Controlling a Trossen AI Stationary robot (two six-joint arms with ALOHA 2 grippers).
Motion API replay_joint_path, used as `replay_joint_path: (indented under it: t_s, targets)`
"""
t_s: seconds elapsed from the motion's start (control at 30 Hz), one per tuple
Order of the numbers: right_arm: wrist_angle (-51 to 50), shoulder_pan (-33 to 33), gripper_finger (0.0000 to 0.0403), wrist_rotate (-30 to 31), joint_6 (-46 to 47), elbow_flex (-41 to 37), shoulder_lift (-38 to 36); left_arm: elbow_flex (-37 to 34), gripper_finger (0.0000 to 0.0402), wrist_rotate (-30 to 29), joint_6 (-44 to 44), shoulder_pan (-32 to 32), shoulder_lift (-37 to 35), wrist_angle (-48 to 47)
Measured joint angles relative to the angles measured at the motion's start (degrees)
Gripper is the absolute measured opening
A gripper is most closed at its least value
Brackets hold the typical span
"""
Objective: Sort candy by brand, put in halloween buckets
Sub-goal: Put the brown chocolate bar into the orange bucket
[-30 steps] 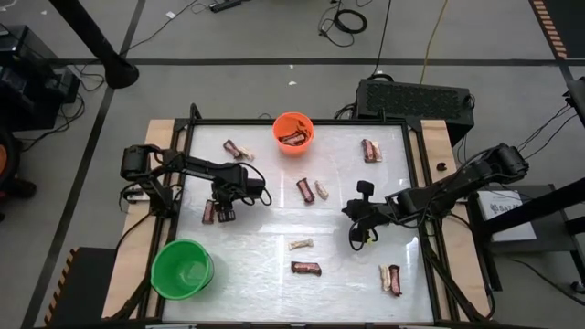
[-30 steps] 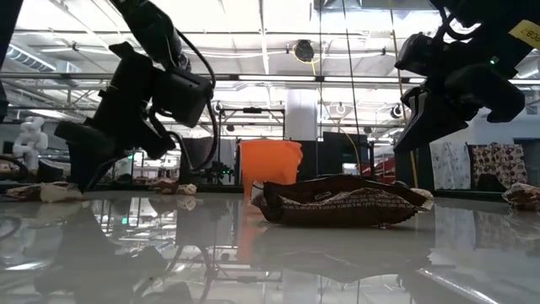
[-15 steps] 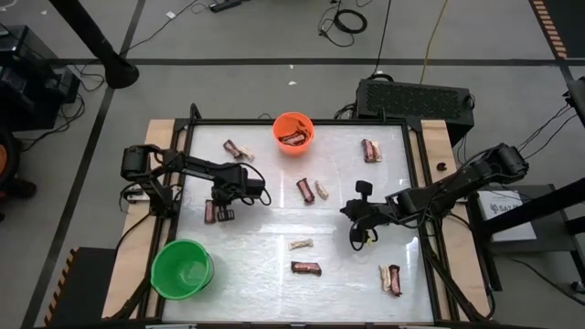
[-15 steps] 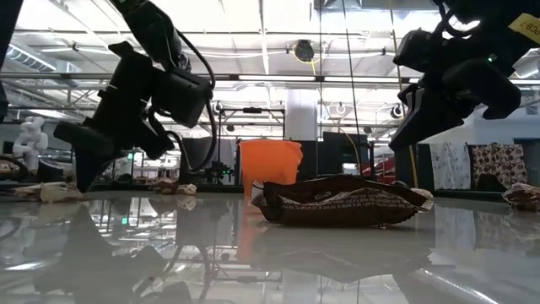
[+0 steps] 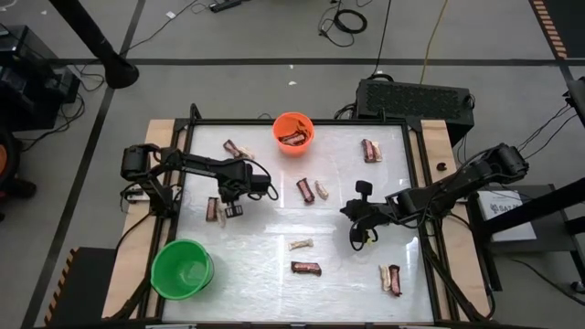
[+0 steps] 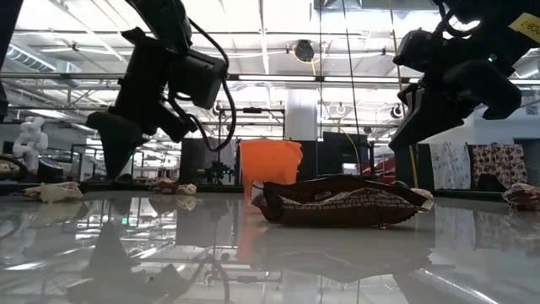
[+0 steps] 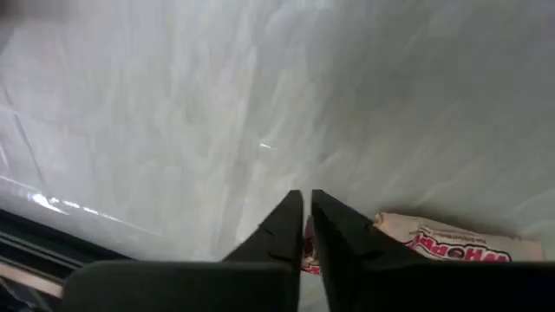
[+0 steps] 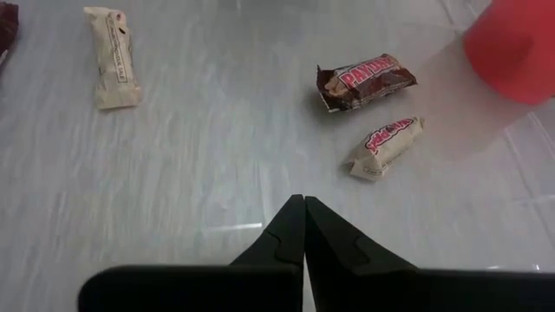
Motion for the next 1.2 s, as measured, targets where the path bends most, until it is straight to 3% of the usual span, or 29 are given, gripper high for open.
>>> replay_joint_path:
  t_s: [0.37,0.6,0.97,1.2]
  targets:
    - [0.0,0.0,0.0,0.0,0.5,0.0,0.0,-0.8,0.0204,-0.4,-5.5,-0.1,0.0,-3.5]
    - [0.0,0.0,0.0,0.0,0.6,0.0,0.0,-4.5,0.0258,1.1,-9.0,0.1,0.0,-1.4]
    - [0.0,0.0,0.0,0.0,0.4,0.0,0.0,-7.2,0.0243,2.6,-7.9,2.9,0.0,-0.5]
    - [0.0,0.0,0.0,0.0,0.4,0.0,0.0,-7.2,0.0136,4.3,-7.9,4.6,0.0,-0.4]
